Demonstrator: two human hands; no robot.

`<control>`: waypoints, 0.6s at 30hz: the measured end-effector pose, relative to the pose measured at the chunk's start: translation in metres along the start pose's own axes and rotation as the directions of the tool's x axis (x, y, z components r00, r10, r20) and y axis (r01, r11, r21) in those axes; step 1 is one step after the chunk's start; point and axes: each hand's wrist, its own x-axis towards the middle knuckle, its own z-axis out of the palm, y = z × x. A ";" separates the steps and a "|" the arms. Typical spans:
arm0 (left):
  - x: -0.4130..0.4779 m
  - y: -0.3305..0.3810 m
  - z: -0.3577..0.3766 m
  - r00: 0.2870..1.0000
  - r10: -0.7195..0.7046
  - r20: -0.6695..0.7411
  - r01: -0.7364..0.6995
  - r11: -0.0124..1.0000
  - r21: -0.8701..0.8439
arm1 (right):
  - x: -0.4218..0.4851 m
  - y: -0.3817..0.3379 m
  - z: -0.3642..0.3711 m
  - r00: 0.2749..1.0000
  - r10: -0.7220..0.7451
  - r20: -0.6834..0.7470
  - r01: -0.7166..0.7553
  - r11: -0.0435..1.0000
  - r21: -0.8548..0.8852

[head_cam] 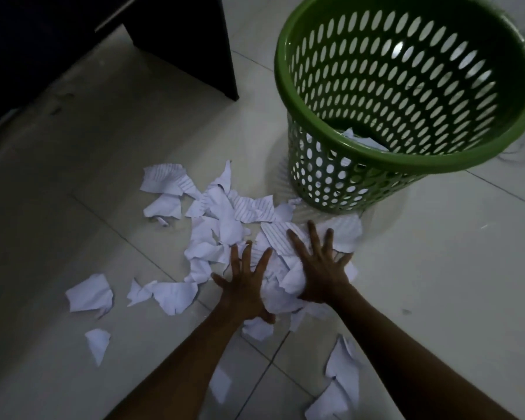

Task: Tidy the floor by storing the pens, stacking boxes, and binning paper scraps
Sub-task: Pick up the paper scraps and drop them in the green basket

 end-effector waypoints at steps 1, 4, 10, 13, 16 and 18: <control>0.000 -0.001 0.002 1.000 0.008 -0.007 -0.007 1.000 0.003 | 0.002 -0.007 -0.001 0.999 -0.026 -0.021 0.025 0.999 -0.028; -0.002 -0.007 0.005 0.999 0.040 -0.008 -0.041 0.985 -0.165 | 0.009 -0.023 -0.003 0.988 -0.153 0.015 0.154 0.986 -0.061; -0.030 -0.015 0.005 0.939 0.123 -0.320 -0.257 0.870 -0.420 | 0.003 -0.043 0.003 0.959 -0.246 0.141 0.253 0.967 -0.034; -0.041 -0.009 0.019 0.826 -0.001 -0.564 -0.331 0.809 -0.487 | -0.006 -0.043 0.006 0.958 -0.267 0.106 0.262 0.963 0.059; -0.045 0.000 0.023 0.821 -0.071 -0.567 -0.311 0.776 -0.548 | -0.018 -0.049 0.005 0.946 -0.312 0.088 0.304 0.948 0.094; -0.046 0.004 0.021 0.829 -0.093 -0.551 -0.305 0.751 -0.586 | -0.022 -0.053 0.002 0.924 -0.380 -0.042 0.382 0.921 0.078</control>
